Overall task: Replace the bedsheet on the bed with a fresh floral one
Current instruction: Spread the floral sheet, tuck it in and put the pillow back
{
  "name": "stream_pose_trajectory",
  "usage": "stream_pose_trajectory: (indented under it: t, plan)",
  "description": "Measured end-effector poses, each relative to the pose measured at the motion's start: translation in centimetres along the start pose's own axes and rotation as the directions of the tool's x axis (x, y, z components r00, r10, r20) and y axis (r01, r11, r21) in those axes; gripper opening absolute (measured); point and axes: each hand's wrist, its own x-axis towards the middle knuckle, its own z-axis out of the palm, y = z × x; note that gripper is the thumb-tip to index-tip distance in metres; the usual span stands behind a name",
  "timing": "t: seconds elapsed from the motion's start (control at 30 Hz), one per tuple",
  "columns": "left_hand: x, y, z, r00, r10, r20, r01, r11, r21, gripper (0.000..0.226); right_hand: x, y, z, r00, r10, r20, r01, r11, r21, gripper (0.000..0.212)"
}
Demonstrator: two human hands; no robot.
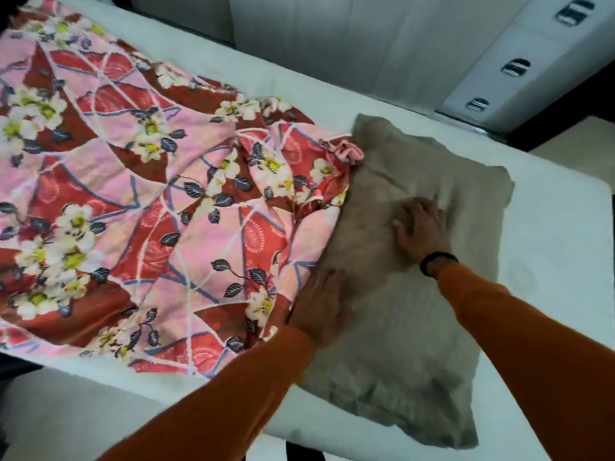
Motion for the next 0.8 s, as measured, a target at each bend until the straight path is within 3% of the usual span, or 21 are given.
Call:
stream_pose_trajectory:
  t: [0.07, 0.17, 0.23, 0.33, 0.4, 0.47, 0.53, 0.63, 0.73, 0.8]
  plan:
    - [2.1, 0.2, 0.1, 0.975, -0.203, 0.093, 0.208, 0.977, -0.046, 0.090, -2.0, 1.8, -0.1, 0.998, 0.061, 0.012, -0.061, 0.998, 0.031, 0.059]
    - [4.0, 0.1, 0.2, 0.874, -0.431, 0.224, 0.462, 0.880, -0.109, 0.089, -5.0, 4.4, -0.8, 0.959, 0.281, -0.027, -0.273, 0.947, 0.168, 0.068]
    - [4.3, -0.3, -0.2, 0.863, -0.430, 0.264, 0.462, 0.884, -0.073, 0.081, -6.9, 5.8, -1.3, 0.896, 0.442, -0.047, -0.417, 0.872, 0.255, 0.079]
    - [4.3, 0.6, -0.5, 0.907, -0.369, 0.203, 0.391, 0.917, -0.076, 0.071, -8.4, 8.5, -1.0, 0.769, 0.638, -0.032, -0.578, 0.716, 0.392, 0.101]
    - [4.4, 2.4, -0.6, 0.924, -0.338, 0.177, 0.354, 0.933, -0.063, 0.069, -8.5, 10.5, -0.7, 0.669, 0.739, 0.079, -0.644, 0.523, 0.558, 0.119]
    - [5.1, 4.6, -0.3, 0.907, -0.366, 0.207, 0.397, 0.908, -0.134, 0.071, -8.5, 11.9, -0.9, 0.614, 0.764, 0.200, -0.652, 0.348, 0.673, 0.124]
    - [6.1, 6.5, 0.0, 0.898, -0.387, 0.211, 0.430, 0.875, -0.223, 0.075, -8.4, 12.7, -2.0, 0.648, 0.737, 0.193, -0.612, 0.352, 0.708, 0.114]
    - [7.3, 8.6, -0.1, 0.916, -0.349, 0.196, 0.397, 0.852, -0.340, 0.079, -7.6, 12.3, -5.3, 0.740, 0.669, 0.071, -0.468, 0.436, 0.769, 0.086]
    - [7.7, 10.7, -2.5, 0.950, -0.288, 0.119, 0.309, 0.816, -0.488, 0.088, -6.4, 10.8, -10.2, 0.794, 0.606, -0.056, -0.335, 0.512, 0.791, 0.070]
    - [8.0, 12.1, -5.0, 0.972, -0.228, 0.055, 0.217, 0.785, -0.581, 0.078, -5.6, 9.4, -13.3, 0.811, 0.569, -0.134, -0.255, 0.551, 0.795, 0.068]
